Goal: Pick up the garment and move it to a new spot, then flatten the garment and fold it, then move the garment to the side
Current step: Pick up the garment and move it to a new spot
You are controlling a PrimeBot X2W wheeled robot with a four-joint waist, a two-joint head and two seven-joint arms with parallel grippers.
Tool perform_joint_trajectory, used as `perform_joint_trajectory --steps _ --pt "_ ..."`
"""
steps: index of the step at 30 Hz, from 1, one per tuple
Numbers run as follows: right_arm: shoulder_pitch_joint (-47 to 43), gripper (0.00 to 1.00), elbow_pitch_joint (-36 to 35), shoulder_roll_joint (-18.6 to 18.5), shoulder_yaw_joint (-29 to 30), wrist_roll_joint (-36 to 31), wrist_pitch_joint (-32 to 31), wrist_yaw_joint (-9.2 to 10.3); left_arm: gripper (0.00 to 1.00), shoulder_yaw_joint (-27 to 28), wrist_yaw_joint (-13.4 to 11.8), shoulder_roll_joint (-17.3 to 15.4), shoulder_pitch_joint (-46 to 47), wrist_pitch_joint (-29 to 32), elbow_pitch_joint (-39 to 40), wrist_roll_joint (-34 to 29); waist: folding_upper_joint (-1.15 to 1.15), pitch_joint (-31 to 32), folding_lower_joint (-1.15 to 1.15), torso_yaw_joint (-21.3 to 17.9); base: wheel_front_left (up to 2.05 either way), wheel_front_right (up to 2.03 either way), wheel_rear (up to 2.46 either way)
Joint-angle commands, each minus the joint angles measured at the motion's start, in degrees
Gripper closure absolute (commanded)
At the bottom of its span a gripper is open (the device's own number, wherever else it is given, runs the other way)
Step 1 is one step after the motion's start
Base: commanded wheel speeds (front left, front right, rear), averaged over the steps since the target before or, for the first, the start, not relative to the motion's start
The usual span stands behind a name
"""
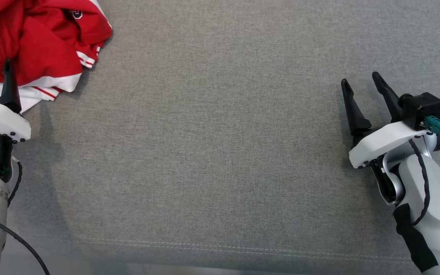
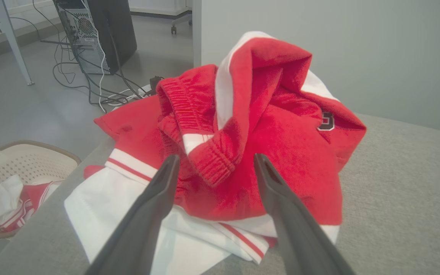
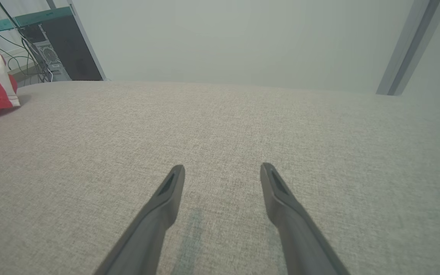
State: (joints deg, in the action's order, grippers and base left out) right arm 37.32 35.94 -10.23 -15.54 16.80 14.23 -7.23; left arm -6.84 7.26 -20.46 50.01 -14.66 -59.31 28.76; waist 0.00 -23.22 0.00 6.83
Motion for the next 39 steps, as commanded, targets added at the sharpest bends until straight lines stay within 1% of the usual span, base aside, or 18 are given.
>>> perform_joint_trajectory --steps 1,3,8,13,14,15,16,17,18,19,20,21,24,29,32,39 --pt "0.6 0.0 -1.7 0.2 -0.7 0.2 0.8 -0.25 0.0 1.8 0.2 -3.7 2.0 -0.3 0.4 1.3 0.0 -1.0 0.0 -1.1 0.0 0.0 0.0" --pt "0.5 0.0 -1.8 0.3 -0.4 0.2 0.8 -0.25 0.0 3.1 0.2 -3.6 2.2 -0.3 0.1 3.3 0.0 -1.1 0.0 -1.5 0.0 0.0 0.0" --pt "0.3 0.0 -2.0 0.5 0.0 0.3 0.8 -0.25 0.0 4.4 0.2 -3.5 2.3 -0.3 -0.2 6.4 0.0 -1.0 0.0 -2.4 0.0 0.0 0.0" --pt "-0.1 0.0 -2.0 0.3 0.3 0.6 0.8 -0.25 0.0 3.9 0.2 -3.8 2.3 -0.3 1.3 7.7 0.0 -0.8 0.0 -2.9 0.0 0.0 0.0" --pt "-0.2 0.0 -1.9 0.2 0.4 0.7 0.8 -0.25 0.61 3.5 0.2 -3.9 2.2 -0.3 1.7 7.8 0.0 -0.7 0.0 -2.9 0.0 0.0 0.0" --pt "-0.3 0.0 -1.8 0.1 0.4 0.7 0.8 -0.25 0.87 3.0 0.2 -3.9 2.1 -0.3 2.3 7.9 0.0 -0.7 0.0 -2.9 0.0 0.0 0.0" --pt "-0.3 0.0 -1.7 0.1 0.5 0.8 0.8 -0.25 1.0 2.7 0.2 -4.1 2.0 -0.3 3.2 7.9 0.0 -0.5 0.0 -2.9 0.0 0.0 0.0" --pt "-0.4 0.0 -1.6 0.1 0.6 0.8 0.8 -0.25 1.0 2.2 0.2 -4.3 1.9 -0.3 4.6 7.6 0.0 -0.4 0.0 -2.9 0.0 0.0 0.0" --pt "-0.6 0.0 -1.5 0.2 0.8 0.8 0.8 -0.25 1.0 1.7 0.2 -4.7 1.5 -0.3 8.7 6.4 0.0 0.1 0.0 -2.8 0.0 0.0 0.0" --pt "-0.8 0.0 -1.5 0.4 1.0 0.9 0.8 -0.25 1.0 1.8 0.2 -4.7 1.2 -0.3 10.9 5.7 0.0 0.4 0.0 -2.7 0.0 0.0 0.0" --pt "-0.8 0.0 -1.5 0.4 1.0 0.9 0.8 -0.25 1.0 1.8 0.2 -4.7 1.2 -0.3 10.9 5.7 0.0 0.4 0.0 -2.7 0.0 0.0 0.0" --pt "-1.3 0.0 -1.4 0.7 1.2 1.0 0.8 -0.25 1.0 2.2 0.2 -4.4 0.5 -0.3 15.1 4.9 0.0 1.1 0.0 -2.6 0.0 0.0 0.0" --pt "-1.9 0.0 -1.1 1.3 1.4 1.1 0.8 -0.25 1.0 2.7 0.2 -4.0 -0.1 -0.3 21.6 3.4 0.0 2.3 0.0 -2.6 0.0 0.0 0.0" --pt "-3.1 0.0 -1.0 2.6 1.9 1.4 0.8 -0.25 1.0 1.9 0.2 -3.5 -0.6 -0.3 29.9 2.0 0.0 4.2 0.0 -3.0 0.0 0.0 0.0" --pt "-3.6 0.0 -0.8 2.9 1.9 1.6 0.8 -0.25 1.0 2.9 0.2 -4.1 -1.3 -0.3 29.9 1.1 0.0 5.0 0.0 -3.3 0.0 0.0 0.0" --pt "-4.2 0.0 -0.6 3.0 2.2 2.0 0.8 -0.25 1.0 4.4 0.2 -5.1 -4.1 -0.3 22.4 2.0 0.0 5.0 0.0 -3.7 0.0 0.0 0.0"
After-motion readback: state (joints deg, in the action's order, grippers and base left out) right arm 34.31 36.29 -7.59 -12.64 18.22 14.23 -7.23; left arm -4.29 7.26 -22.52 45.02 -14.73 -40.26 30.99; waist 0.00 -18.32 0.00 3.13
